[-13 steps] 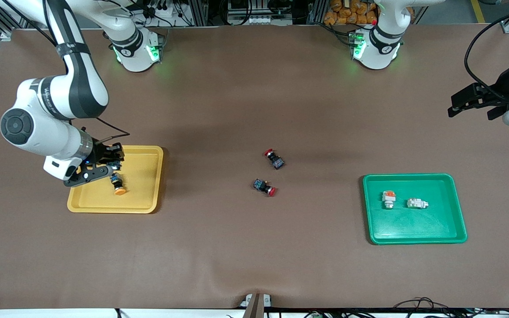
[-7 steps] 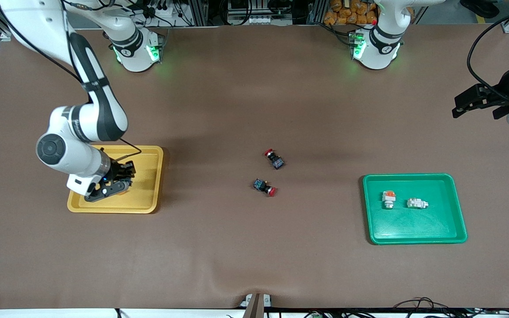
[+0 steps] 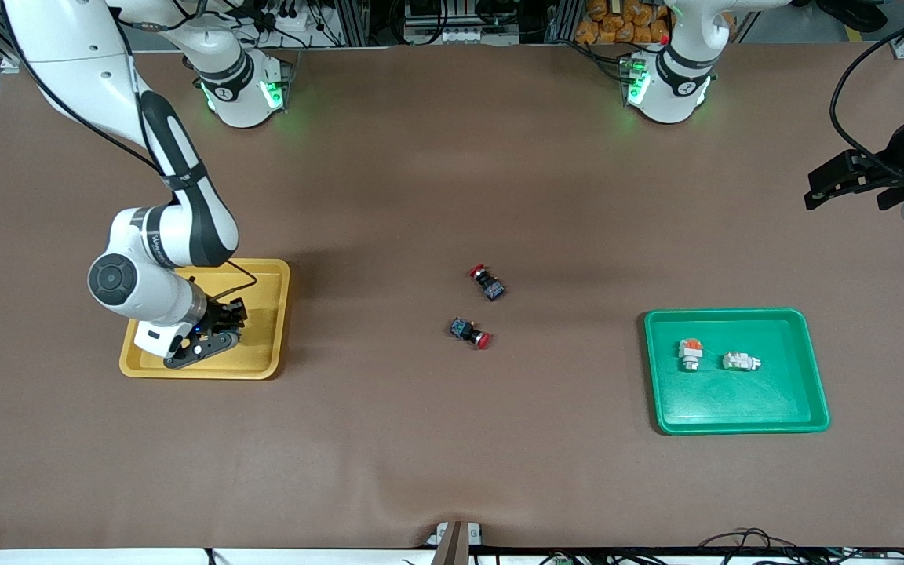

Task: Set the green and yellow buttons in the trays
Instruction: 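Lower the button into the yellow tray and open the right gripper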

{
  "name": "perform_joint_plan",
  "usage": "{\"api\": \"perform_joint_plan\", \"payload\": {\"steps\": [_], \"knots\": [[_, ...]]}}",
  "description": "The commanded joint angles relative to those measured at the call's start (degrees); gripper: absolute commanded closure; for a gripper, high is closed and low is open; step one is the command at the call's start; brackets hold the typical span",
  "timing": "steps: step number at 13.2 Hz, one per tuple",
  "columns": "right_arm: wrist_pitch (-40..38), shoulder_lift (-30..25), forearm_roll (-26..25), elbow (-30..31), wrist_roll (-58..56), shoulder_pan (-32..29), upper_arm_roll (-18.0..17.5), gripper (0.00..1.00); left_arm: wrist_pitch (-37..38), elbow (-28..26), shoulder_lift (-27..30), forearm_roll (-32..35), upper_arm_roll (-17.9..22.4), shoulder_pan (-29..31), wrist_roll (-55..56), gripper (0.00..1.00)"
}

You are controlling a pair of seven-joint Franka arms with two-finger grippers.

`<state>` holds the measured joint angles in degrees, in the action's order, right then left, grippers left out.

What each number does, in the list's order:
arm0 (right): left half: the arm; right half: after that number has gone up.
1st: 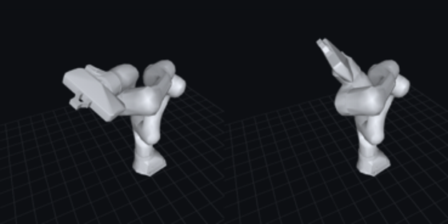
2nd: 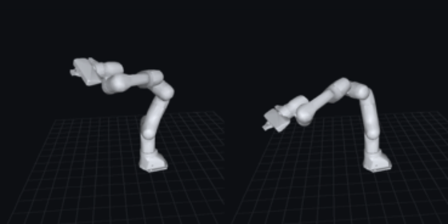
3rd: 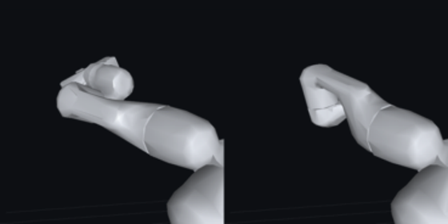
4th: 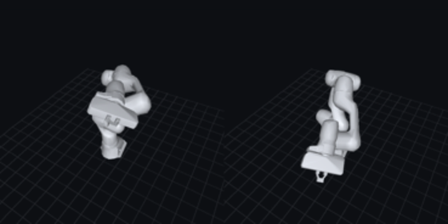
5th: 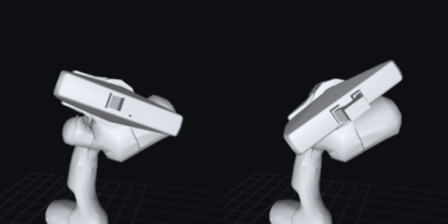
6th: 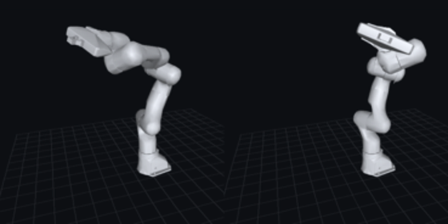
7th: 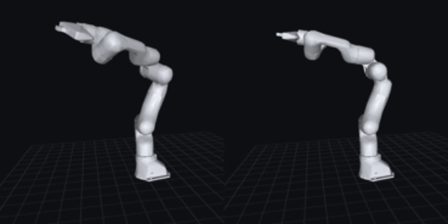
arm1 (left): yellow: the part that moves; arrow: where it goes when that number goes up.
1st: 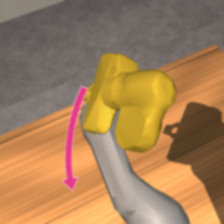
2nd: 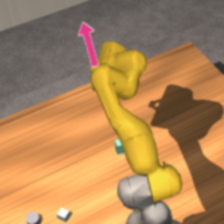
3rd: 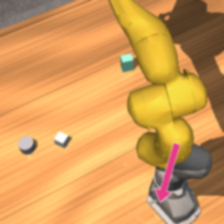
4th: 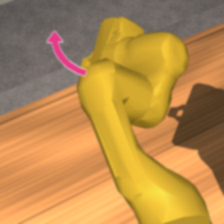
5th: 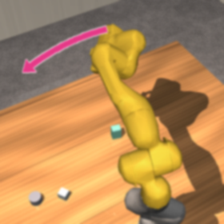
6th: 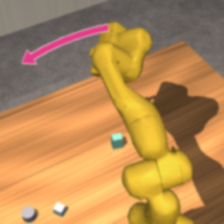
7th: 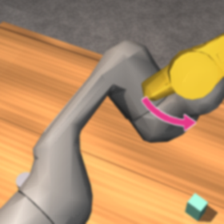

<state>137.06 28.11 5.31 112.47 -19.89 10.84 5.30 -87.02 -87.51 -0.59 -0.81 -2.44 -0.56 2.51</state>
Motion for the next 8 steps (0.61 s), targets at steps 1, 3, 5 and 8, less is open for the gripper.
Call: {"api": "perform_joint_plan", "payload": {"steps": [1,3,5,8], "knots": [[2.3,1.8,-0.4,-0.4,-0.9,-0.7,-0.9,1.0,1.1,0.7,0.1,0.5,0.2,-0.5,0.0,0.0],[2.9,2.0,-0.4,-0.4,-0.9,-0.6,-1.0,1.0,1.1,0.6,0.2,0.5,-0.1,-0.6,-0.8,0.0],[3.6,2.7,-0.4,-0.4,-1.0,-0.6,-1.0,1.0,1.0,0.6,0.2,0.6,-0.9,-0.6,-1.5,0.0],[4.4,2.9,-0.4,-0.3,-1.5,-0.6,-1.0,0.51,1.0,0.7,0.2,0.4,-0.9,-0.4,-2.3,0.0]]}}
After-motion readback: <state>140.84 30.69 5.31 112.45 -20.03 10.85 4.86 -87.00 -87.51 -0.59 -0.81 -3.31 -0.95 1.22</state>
